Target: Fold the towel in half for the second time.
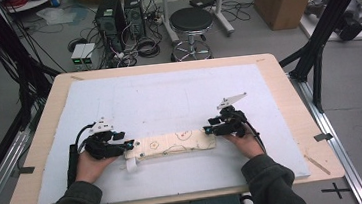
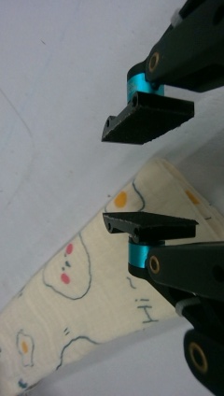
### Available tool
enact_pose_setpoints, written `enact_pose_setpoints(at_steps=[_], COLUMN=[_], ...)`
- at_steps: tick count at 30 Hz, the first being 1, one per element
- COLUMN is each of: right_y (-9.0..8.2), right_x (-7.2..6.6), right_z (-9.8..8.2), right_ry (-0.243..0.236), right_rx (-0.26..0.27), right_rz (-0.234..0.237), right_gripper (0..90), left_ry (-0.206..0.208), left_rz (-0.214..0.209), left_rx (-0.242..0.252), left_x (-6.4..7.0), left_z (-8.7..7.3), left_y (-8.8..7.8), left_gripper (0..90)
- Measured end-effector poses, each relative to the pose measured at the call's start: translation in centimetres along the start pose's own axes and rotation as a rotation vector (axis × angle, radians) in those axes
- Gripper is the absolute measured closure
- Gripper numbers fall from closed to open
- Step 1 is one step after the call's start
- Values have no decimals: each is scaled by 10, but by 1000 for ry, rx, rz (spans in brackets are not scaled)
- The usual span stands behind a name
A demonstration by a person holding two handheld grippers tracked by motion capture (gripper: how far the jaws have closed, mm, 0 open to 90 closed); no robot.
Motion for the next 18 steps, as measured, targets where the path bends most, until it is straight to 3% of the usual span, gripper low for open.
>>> enact_pose_setpoints(at_steps=[3,8,18], right_y=[2,7,5], right_x=[-1,-5,-9], right_z=[-3,-10,-13], right_ry=[-6,-21,-31], right_rx=[-27,-46,-31], right_rz=[11,18,17], right_gripper=[592,643,720], left_ry=[-13,1,-2], left_rz=[-10,-20,-40], left_rx=[-24,-75,-77], left_x=[0,2,3], left_z=[-4,-11,-12], left_y=[4,12,13], left_gripper=[464,492,586])
Point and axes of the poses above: each handheld gripper's, and its own axes: y roughly forward along the jaws, z roughly out of its top, x roughly to its right, the point moved 9 cm from there along y, roughly forward along the jaws
